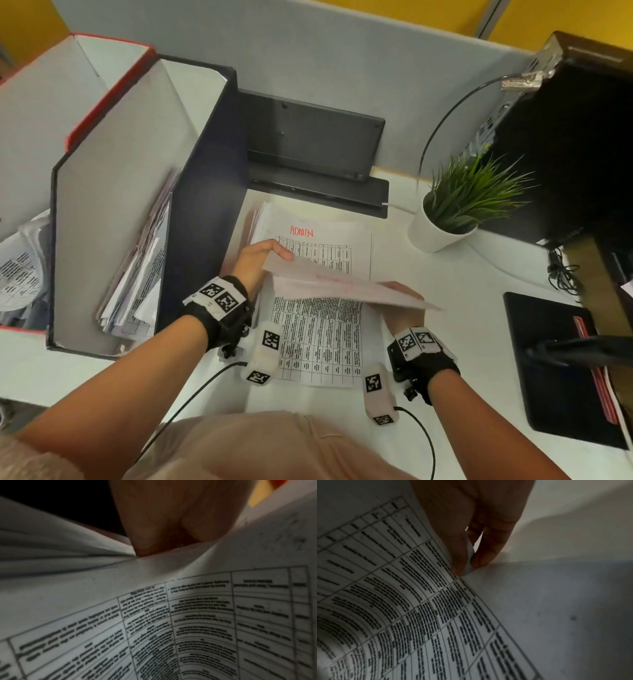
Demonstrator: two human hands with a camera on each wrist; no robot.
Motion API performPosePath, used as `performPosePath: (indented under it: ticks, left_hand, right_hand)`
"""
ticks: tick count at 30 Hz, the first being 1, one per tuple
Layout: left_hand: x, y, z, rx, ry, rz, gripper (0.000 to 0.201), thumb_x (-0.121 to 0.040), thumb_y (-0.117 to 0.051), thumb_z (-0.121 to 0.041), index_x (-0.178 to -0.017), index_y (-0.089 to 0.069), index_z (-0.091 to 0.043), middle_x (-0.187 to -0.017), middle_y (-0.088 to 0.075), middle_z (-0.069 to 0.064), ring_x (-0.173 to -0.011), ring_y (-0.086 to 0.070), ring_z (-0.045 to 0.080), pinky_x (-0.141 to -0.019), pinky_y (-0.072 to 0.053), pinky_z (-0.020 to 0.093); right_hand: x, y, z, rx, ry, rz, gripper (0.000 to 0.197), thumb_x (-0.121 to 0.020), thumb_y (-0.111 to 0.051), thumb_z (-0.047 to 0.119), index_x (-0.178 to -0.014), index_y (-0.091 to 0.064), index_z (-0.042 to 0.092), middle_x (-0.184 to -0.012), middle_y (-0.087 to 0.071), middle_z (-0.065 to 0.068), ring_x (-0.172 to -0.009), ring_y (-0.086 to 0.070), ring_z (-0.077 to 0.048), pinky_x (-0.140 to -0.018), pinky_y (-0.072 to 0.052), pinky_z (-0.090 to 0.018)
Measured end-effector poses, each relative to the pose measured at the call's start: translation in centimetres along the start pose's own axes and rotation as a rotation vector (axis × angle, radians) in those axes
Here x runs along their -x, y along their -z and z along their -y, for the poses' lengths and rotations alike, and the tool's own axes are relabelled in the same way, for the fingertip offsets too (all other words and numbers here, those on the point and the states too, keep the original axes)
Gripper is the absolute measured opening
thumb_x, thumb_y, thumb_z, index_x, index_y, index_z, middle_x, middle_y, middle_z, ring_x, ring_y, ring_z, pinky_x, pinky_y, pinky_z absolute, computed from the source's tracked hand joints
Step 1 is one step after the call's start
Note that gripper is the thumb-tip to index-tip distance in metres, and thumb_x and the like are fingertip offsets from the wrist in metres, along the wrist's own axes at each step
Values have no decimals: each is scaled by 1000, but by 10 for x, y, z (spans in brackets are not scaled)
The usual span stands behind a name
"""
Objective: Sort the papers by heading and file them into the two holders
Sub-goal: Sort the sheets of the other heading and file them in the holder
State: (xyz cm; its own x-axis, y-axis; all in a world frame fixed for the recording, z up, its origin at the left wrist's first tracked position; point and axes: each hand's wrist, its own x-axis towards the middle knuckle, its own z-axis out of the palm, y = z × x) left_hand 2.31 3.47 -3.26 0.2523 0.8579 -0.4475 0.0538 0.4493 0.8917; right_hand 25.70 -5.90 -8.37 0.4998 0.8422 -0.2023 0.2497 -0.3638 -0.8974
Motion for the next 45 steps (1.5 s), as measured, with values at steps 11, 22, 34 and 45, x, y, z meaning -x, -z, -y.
performPosePath:
  ticks: [11,22,34,45]
  left_hand:
    - [-17,6,10,-507,-58,-468,23,-93,-46,-13,-104,-65,-8,-109,-63,13,-102,-59,30,-86,-47,34]
    - [-31,13,11,-783,117,-374,54,-64,-85,-26,-101,-61,6,-97,-66,16,-86,-66,29,-71,-55,34]
    - [-31,18,23,-530,94,-382,15,-74,-76,-5,-85,-67,-6,-91,-67,9,-87,-62,22,-83,-50,30]
    - [-10,13,23,-443,-510,-261,27,-89,-55,-1,-83,-67,-24,-88,-67,-10,-80,-61,-3,-75,-46,10]
  right_hand:
    - [-4,-6,-12,96,-31,-45,43,-70,-71,-6,-49,-43,18,-54,-45,1,-57,-41,-15,-56,-32,-23]
    - [0,-1,-21,34,-19,-31,43,-73,-58,-18,-49,-46,15,-66,-54,-7,-71,-49,-21,-63,-37,-27]
    - [1,-2,-15,-23,-48,-60,16,-75,-53,-20,-73,-63,-8,-67,-56,-4,-60,-48,-16,-53,-39,-14]
    - [-2,-2,-5,78,-58,-68,53,-68,-77,-3,-50,-30,14,-52,-34,0,-47,-31,-2,-40,-25,-11]
